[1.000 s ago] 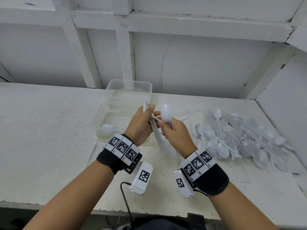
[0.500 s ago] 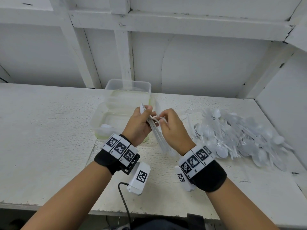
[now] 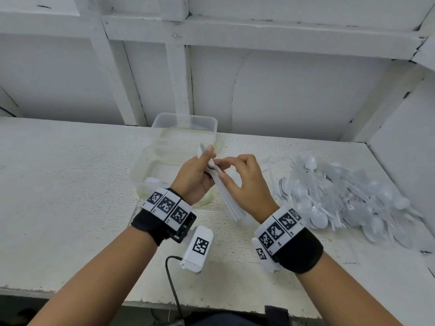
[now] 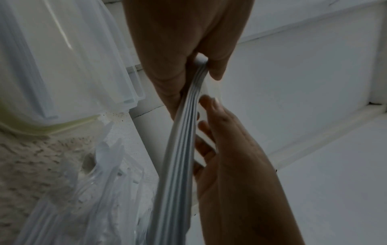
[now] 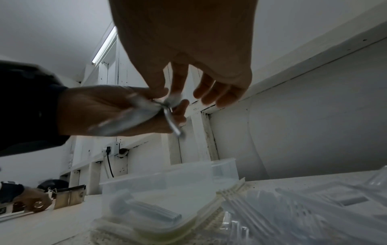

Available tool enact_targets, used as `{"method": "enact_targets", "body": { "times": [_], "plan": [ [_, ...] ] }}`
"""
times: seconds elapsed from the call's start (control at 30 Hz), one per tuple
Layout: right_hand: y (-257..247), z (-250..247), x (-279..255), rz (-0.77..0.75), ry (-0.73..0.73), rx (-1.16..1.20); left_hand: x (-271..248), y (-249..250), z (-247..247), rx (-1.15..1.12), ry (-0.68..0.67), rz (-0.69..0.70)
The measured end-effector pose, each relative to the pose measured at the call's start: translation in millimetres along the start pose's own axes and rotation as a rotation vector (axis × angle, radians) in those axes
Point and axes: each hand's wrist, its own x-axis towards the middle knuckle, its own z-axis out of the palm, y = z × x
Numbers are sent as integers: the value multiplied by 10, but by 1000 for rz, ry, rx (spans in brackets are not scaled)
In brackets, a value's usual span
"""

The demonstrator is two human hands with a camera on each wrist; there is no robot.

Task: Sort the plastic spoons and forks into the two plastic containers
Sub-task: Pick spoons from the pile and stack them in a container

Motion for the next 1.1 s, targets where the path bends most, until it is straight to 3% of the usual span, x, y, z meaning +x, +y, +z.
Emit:
{"method": "enact_targets", "body": {
  "times": [0.07, 0.13, 0.33, 0.5, 0.77, 0.97, 1.1],
  "plan": [
    [-69, -23, -5, 110, -185, 55, 38, 36, 5, -42, 29, 18],
    [-117, -18, -15, 135, -279, -62, 50, 57, 24, -31, 66, 34],
    [-81, 108, 23, 16, -245, -342, 80, 76, -12, -1, 116, 39],
    [-59, 173, 115, -2, -257, -338, 138, 140, -128, 24, 119, 30],
    [-79, 265, 378, -57, -293, -306, 188, 334, -388, 321, 133, 60],
    [-91, 380, 575, -65, -343, -271, 210, 589, -627, 506, 281, 153],
    [-89, 471, 749, -23, -474, -260, 223, 858, -930, 913, 358, 200]
  ]
}}
